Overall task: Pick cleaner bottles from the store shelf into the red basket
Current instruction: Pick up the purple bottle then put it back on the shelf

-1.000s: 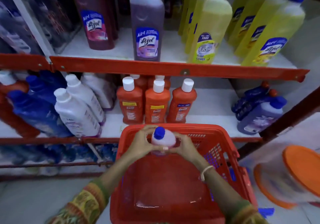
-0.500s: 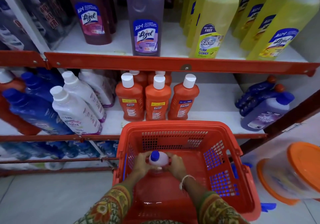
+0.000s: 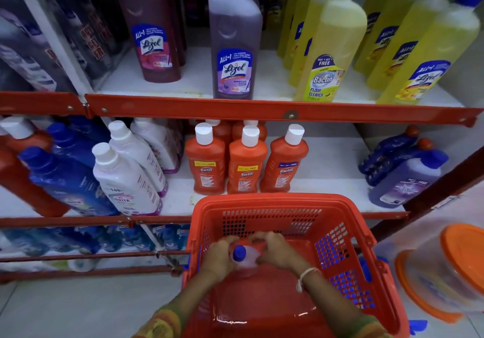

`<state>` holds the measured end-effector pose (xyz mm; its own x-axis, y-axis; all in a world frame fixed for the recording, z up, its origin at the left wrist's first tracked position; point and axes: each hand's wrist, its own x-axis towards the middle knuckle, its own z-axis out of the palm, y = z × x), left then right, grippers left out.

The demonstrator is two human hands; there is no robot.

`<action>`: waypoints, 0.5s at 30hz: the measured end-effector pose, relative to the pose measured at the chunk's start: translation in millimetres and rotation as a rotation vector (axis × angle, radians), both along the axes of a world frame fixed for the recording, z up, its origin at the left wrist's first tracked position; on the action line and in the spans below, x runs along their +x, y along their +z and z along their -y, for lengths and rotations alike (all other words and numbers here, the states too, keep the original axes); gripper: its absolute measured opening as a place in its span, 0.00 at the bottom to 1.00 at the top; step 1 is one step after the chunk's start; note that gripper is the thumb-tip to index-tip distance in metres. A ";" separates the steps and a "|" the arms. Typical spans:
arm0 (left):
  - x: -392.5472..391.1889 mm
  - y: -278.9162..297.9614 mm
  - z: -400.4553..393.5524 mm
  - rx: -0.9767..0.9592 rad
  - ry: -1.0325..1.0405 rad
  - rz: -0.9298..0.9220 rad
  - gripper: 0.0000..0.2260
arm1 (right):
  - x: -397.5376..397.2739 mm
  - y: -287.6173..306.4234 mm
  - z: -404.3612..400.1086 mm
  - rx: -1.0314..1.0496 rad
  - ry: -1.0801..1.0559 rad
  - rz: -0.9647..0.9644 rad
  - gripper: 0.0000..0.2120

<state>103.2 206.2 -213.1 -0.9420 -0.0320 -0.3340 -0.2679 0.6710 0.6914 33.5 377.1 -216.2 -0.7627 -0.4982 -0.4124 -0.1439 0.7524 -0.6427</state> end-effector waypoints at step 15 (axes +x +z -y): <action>-73.4 191.3 80.5 -0.339 0.177 -1.026 0.18 | -66.2 225.9 51.5 -0.875 -0.425 -0.533 0.25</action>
